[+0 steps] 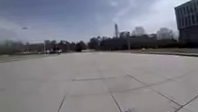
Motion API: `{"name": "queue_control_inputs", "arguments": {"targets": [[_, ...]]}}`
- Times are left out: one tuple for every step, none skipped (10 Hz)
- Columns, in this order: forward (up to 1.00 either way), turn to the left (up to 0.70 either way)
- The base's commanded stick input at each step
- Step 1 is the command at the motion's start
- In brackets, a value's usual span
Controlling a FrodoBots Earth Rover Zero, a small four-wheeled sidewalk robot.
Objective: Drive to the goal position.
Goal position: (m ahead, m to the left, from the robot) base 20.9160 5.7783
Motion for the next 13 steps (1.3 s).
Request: {"name": "queue_control_inputs", "arguments": {"targets": [[0.85, 0.00], [0.85, 0.00], [0.85, 0.00], [0.85, 0.00], [0.85, 0.00], [0.85, 0.00], [0.85, 0.00], [0.85, 0.00], [0.85, 0.00], [0.85, 0.00], [0.85, 0.00], [0.85, 0.00], [0.85, 0.00]]}}
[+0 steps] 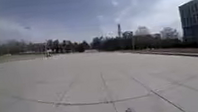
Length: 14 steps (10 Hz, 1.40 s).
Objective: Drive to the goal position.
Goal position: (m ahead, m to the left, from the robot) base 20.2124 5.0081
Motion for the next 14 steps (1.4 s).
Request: {"name": "queue_control_inputs", "arguments": {"targets": [[0.85, 0.00], [0.85, 0.00], [0.85, 0.00], [0.85, 0.00], [0.85, 0.00], [0.85, 0.00], [0.85, -0.30], [0.85, -0.34], [0.85, -0.34], [0.85, -0.01], [0.85, 0.00], [0.85, 0.00], [0.85, 0.00], [0.85, 0.00]]}}
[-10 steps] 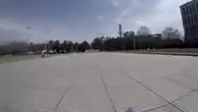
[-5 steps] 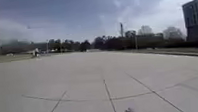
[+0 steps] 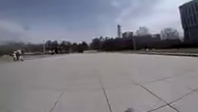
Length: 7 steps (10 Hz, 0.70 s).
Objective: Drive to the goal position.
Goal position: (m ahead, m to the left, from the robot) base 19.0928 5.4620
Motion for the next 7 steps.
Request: {"name": "queue_control_inputs", "arguments": {"targets": [[0.85, 0.00], [0.85, 0.00], [0.85, 0.00], [0.85, 0.00], [0.85, 0.00], [0.85, 0.00], [0.85, 0.00]]}}
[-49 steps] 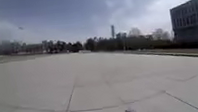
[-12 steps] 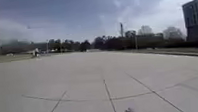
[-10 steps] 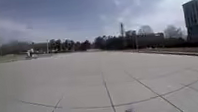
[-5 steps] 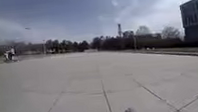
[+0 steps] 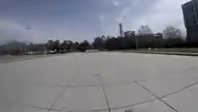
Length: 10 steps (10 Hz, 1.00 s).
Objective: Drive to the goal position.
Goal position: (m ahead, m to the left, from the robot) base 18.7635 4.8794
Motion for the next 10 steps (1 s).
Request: {"name": "queue_control_inputs", "arguments": {"targets": [[0.85, 0.00], [0.85, 0.00], [0.85, 0.00], [0.85, 0.00], [0.85, 0.00], [0.85, 0.00], [0.85, 0.00], [0.85, 0.00], [0.85, 0.00], [0.85, 0.00]]}}
